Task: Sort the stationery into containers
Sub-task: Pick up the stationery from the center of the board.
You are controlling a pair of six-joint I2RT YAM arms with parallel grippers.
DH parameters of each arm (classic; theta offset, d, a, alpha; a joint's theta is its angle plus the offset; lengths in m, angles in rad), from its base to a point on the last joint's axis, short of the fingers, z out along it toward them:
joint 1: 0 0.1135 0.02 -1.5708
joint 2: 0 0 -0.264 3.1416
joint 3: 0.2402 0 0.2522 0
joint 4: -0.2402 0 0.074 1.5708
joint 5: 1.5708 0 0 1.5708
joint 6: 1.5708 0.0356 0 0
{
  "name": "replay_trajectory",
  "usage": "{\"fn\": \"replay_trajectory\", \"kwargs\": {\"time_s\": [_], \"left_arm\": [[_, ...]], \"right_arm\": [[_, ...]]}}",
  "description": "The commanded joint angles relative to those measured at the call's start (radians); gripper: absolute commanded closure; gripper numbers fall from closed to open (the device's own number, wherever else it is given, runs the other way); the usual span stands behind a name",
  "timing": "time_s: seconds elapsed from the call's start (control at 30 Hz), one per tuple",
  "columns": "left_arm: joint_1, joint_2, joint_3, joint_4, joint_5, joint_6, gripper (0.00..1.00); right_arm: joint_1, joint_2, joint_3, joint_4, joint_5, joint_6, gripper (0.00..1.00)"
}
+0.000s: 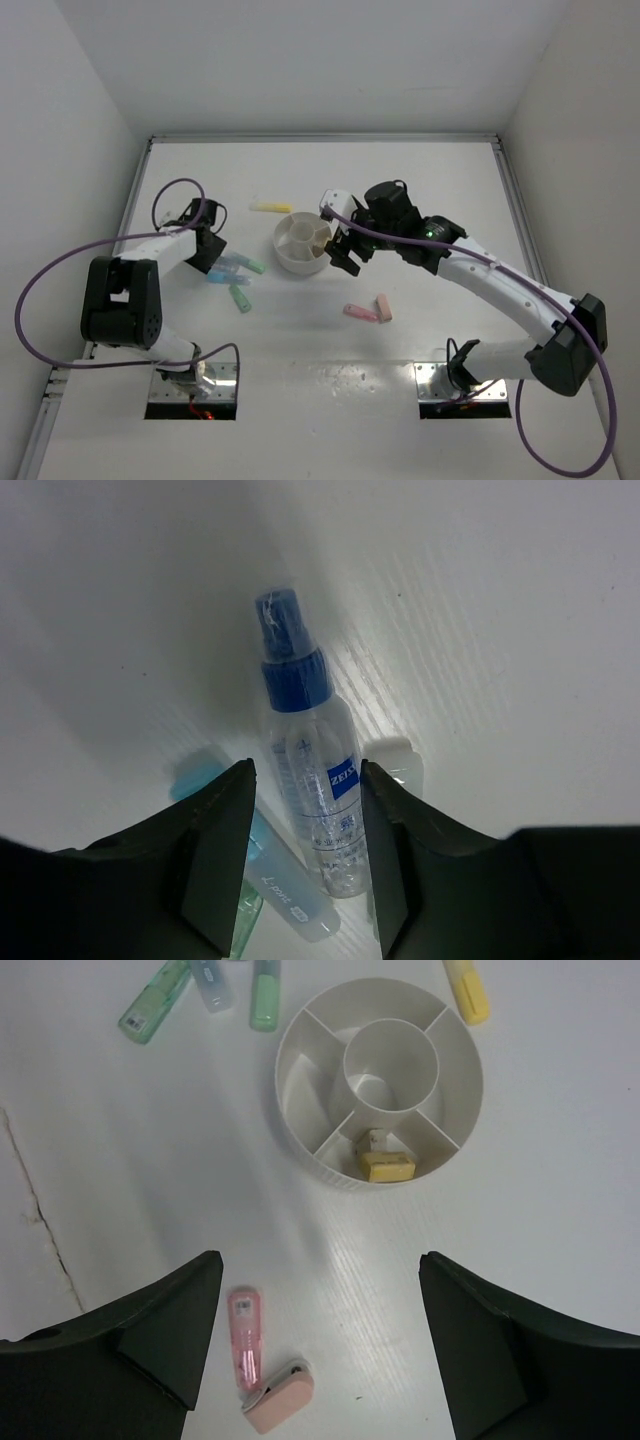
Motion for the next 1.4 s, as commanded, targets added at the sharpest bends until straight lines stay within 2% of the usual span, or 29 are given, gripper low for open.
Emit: {"fn": "replay_trajectory", "kwargs": {"time_s": [0.0,0.13,0.17,0.2,0.23,0.33,0.37,0.43,0.47,0.5,0.63,0.7,0.73,0.77,0.8,0.93,1.0,1.03,1.1,1.17,1.2,1.23,1.27,1.3,1.33,1.37], "left_arm": [[-0.004,-0.002,-0.020,0.045,0.044,-0.016,0.48],[-0.004,-0.011,-0.020,0.046,0.044,-0.016,0.45],[-0.004,0.001,-0.020,0.046,0.044,-0.016,0.49],[0.006,0.018,-0.020,0.055,0.044,-0.016,0.60],[0.018,0.028,-0.020,0.055,0.044,-0.016,0.65],[0.018,0.070,-0.020,0.064,0.068,-0.007,0.69],[0.018,0.070,-0.020,0.064,0.078,-0.007,0.68],[0.018,0.082,-0.020,0.064,0.078,-0.007,0.58],[0.018,0.082,-0.029,0.073,0.078,-0.007,0.42],[0.018,0.082,-0.030,0.073,0.078,-0.007,0.39],[0.018,0.093,-0.030,0.073,0.087,0.004,0.39],[0.018,0.102,-0.030,0.073,0.087,0.004,0.46],[0.018,0.102,-0.030,0.073,0.087,0.004,0.58],[0.018,0.102,-0.030,0.073,0.087,0.004,0.64],[0.018,0.102,-0.030,0.073,0.087,0.004,0.78],[-0.009,0.021,0.013,0.064,0.056,0.077,1.00],[-0.051,-0.033,0.076,0.047,0.023,0.130,1.00],[-0.109,-0.060,0.105,0.047,-0.002,0.171,1.00],[-0.181,-0.127,0.191,0.068,-0.060,0.318,1.00],[-0.279,-0.158,0.234,0.105,-0.099,0.433,1.00],[-0.307,-0.174,0.243,0.183,-0.099,0.575,1.00],[-0.329,-0.210,0.222,0.249,-0.006,0.664,1.00],[-0.362,-0.231,0.201,0.304,0.022,0.714,1.00],[-0.363,-0.249,0.176,0.425,0.071,0.784,1.00],[-0.363,-0.278,0.115,0.490,0.217,0.814,1.00],[-0.346,-0.287,0.084,0.550,0.278,0.814,1.00]], "right_arm": [[-0.004,-0.022,-0.003,0.049,0.023,-0.004,0.20],[-0.004,-0.022,-0.003,0.058,0.023,0.005,0.20],[-0.004,-0.022,-0.003,0.058,0.034,0.005,0.20],[-0.004,-0.022,-0.003,0.058,0.034,0.005,0.20],[-0.004,-0.022,-0.003,0.058,0.034,0.005,0.20],[-0.004,-0.022,-0.003,0.058,0.043,0.005,0.20],[-0.004,-0.022,-0.003,0.058,0.043,0.005,0.20],[-0.004,-0.022,-0.003,0.058,0.043,0.005,0.20],[-0.004,-0.022,-0.003,0.058,0.043,0.005,0.20],[-0.004,-0.022,-0.003,0.058,0.052,0.005,0.20],[-0.004,-0.031,-0.003,0.068,0.052,0.005,0.20],[-0.004,-0.031,-0.003,0.068,0.052,0.005,0.20],[-0.004,-0.031,-0.003,0.068,0.052,0.005,0.20],[-0.004,-0.031,-0.003,0.068,0.052,0.005,0.20],[-0.004,-0.040,-0.003,0.068,0.052,0.005,0.20],[-0.004,-0.040,-0.003,0.068,0.052,0.005,0.20],[-0.004,-0.040,-0.012,0.068,0.052,0.005,0.20],[-0.004,-0.040,-0.012,0.077,0.052,0.005,0.20],[-0.004,-0.040,-0.012,0.077,0.074,0.005,0.20],[-0.004,-0.040,-0.012,0.077,0.086,0.005,0.28],[-0.004,-0.040,-0.023,0.086,0.107,0.005,0.49],[-0.004,-0.040,-0.023,0.095,0.130,0.005,1.00],[-0.004,-0.040,-0.032,0.095,0.152,0.014,1.00],[-0.004,-0.040,-0.054,0.127,0.196,0.014,1.00],[-0.004,-0.040,-0.074,0.155,0.236,0.014,1.00],[-0.004,-0.040,-0.083,0.166,0.255,0.014,1.00]]}}
